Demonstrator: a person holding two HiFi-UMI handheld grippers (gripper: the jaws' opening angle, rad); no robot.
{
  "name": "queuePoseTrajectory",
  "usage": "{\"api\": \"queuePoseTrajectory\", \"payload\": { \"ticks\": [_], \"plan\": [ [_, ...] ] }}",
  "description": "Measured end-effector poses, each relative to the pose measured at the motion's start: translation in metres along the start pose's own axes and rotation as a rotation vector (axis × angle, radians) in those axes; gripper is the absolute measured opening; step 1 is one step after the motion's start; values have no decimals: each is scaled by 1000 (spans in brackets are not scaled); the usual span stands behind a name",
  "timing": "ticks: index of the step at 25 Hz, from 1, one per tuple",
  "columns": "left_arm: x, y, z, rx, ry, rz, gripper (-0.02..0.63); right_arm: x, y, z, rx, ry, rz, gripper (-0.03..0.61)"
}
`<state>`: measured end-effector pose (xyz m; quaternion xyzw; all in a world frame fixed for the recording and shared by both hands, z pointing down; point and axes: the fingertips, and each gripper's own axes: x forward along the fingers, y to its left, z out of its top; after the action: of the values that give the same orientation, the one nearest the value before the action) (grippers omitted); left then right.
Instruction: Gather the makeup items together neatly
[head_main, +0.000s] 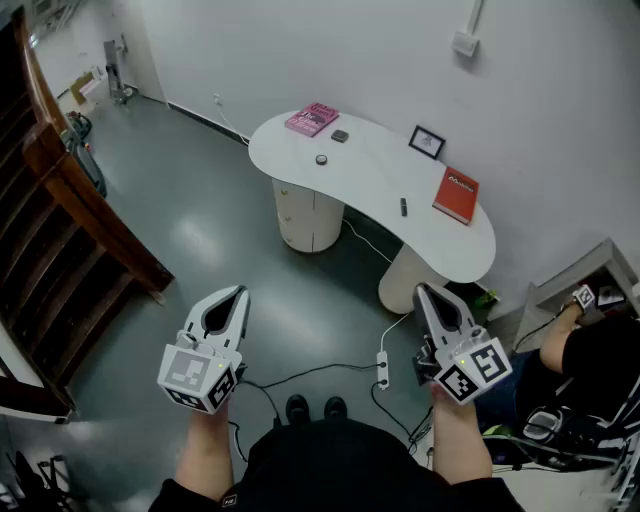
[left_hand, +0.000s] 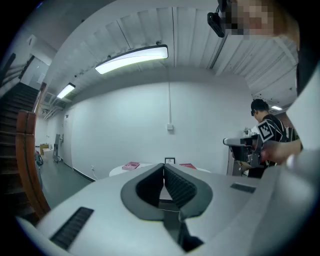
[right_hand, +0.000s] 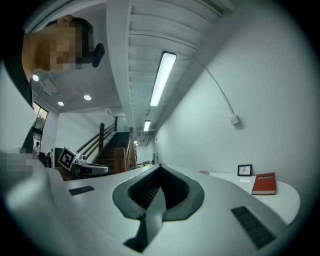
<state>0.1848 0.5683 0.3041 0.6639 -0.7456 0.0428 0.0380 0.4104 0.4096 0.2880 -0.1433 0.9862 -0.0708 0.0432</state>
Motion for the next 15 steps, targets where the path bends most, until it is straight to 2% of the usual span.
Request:
{"api": "queuePoseTrajectory", "payload": {
  "ticks": [10,15],
  "plan": [
    [5,-40,-7,-30,19,2,14,-35,-20,6,39,-30,45,34],
    [9,-64,-4,-22,13,-1,12,-58,-39,8,115,-79,67,35]
  ]
}}
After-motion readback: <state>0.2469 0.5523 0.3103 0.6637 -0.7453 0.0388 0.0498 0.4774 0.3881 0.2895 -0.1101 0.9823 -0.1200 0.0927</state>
